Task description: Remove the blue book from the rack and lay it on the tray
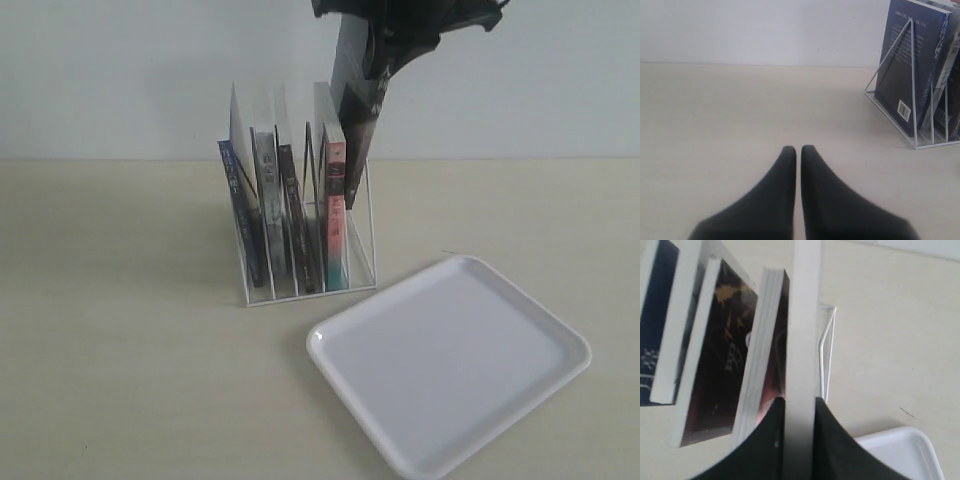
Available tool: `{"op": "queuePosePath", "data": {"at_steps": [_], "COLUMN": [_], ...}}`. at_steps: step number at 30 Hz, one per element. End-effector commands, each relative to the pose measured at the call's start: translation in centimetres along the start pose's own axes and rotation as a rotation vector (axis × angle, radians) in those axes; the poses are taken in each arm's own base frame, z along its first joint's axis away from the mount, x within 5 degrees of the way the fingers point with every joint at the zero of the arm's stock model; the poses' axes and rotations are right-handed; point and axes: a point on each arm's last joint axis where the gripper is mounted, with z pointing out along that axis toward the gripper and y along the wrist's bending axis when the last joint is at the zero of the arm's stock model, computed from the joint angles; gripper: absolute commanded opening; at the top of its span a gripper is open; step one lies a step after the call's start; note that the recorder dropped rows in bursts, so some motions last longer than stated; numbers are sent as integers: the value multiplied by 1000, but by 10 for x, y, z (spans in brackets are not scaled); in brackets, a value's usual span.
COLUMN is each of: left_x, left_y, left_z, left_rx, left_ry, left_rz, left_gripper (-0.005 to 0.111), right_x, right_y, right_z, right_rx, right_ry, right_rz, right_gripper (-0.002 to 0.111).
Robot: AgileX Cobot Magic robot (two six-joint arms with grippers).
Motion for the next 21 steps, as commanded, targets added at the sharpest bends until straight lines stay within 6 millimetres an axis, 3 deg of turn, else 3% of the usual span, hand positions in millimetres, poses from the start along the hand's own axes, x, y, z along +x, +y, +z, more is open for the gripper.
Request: {"op": "queuePosePath", "data": {"at_steps": [1,21], "left_x": [-1,-1], "left_y": [0,0], "left_z": [0,0], "left_rx": [0,0], "left_ry": [-9,-9], "left_rz": [-4,-4], "left_gripper": [4,4], "right_x": [-6,-6], "right_y": [3,1], "right_z": [-17,-16], "right_rx": [-11,8], "right_ry": [-68,-69], "right_rz": [-11,-17], "right_gripper": [0,0]}}
